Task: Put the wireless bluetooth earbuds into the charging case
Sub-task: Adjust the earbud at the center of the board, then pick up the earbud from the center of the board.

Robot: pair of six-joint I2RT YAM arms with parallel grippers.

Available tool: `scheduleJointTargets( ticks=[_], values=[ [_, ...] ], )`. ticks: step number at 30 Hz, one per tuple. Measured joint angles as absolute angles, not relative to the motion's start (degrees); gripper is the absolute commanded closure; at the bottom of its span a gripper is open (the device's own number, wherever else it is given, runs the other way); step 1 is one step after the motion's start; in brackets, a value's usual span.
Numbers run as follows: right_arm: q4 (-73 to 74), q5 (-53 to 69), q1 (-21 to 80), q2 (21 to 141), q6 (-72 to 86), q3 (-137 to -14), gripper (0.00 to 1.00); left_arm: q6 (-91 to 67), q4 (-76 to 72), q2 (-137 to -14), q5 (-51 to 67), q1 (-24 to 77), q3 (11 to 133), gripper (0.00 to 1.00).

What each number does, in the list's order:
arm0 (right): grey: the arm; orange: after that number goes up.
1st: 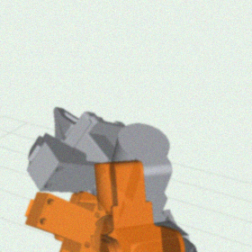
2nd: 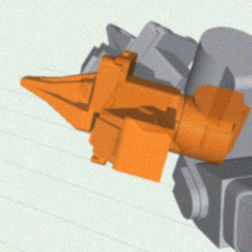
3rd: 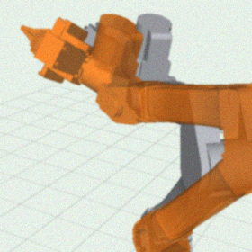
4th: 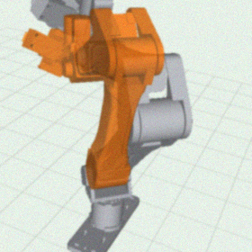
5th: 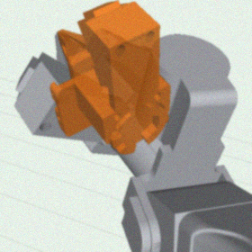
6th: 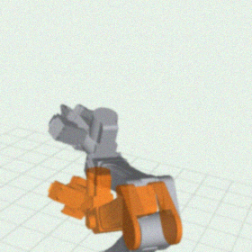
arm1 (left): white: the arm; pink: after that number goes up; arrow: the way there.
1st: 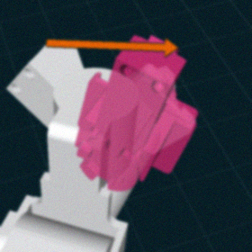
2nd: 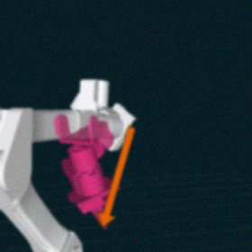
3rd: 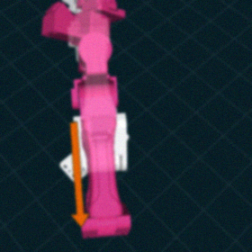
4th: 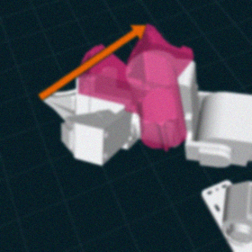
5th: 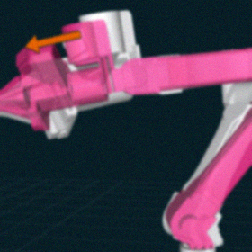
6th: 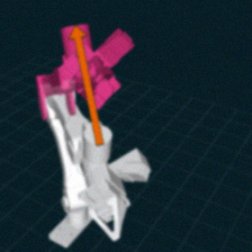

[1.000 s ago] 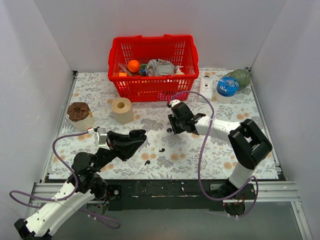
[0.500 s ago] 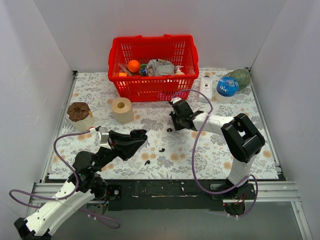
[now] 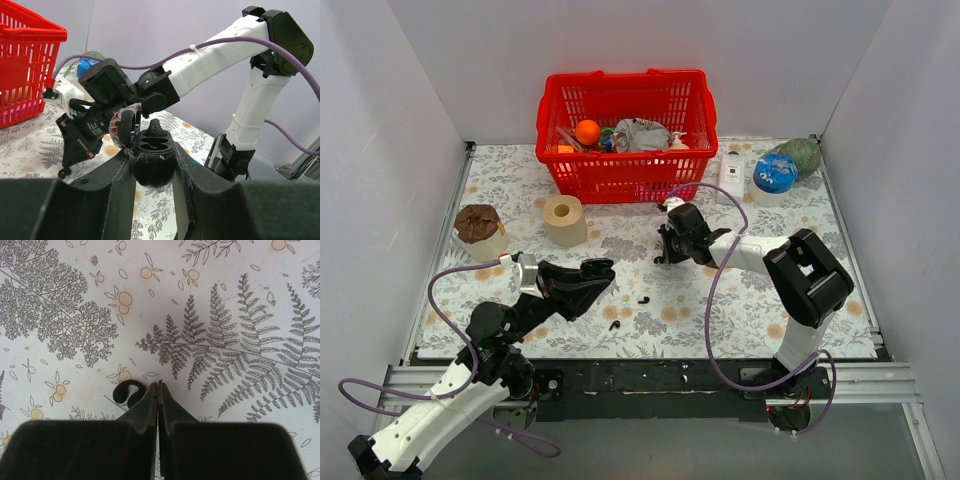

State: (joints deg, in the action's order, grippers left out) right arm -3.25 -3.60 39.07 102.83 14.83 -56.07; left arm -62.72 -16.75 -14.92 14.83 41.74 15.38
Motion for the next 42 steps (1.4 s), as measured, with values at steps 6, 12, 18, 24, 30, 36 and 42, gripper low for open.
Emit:
scheduleJointTargets(
  ticks=[6,12,18,24,30,36,42],
  values=[
    [-4.5,-2.7,39.9,101.4,16.1,-53.9,0.99,-62.9,-16.8,-14.9,14.9,41.7,15.4,1.00],
    [-4.9,-2.5,40.8,100.0,16.9,-52.1,0.99,-62.9,-16.8,-14.9,15.1,41.7,15.4,1.00],
    [-4.7,-2.6,41.8,99.0,17.6,-51.1,0.99,-63.0,-16.8,-15.0,15.3,41.7,15.4,1.00],
    [-1.0,-7.2,42.1,97.5,19.8,-51.1,0.66,-62.9,-16.8,-15.2,15.4,41.7,15.4,1.00],
    [0.9,-6.3,41.1,93.8,21.5,-51.2,0.51,-62.9,-16.8,-15.2,15.5,41.7,15.4,1.00],
    [0.3,-0.3,41.1,94.8,23.4,-53.1,0.50,-62.9,-16.7,-14.9,15.4,41.7,15.4,1.00],
    [0.0,1.9,41.1,97.8,23.6,-54.4,0.50,-62.8,-16.6,-14.4,15.4,41.7,15.4,1.00]
  ],
)
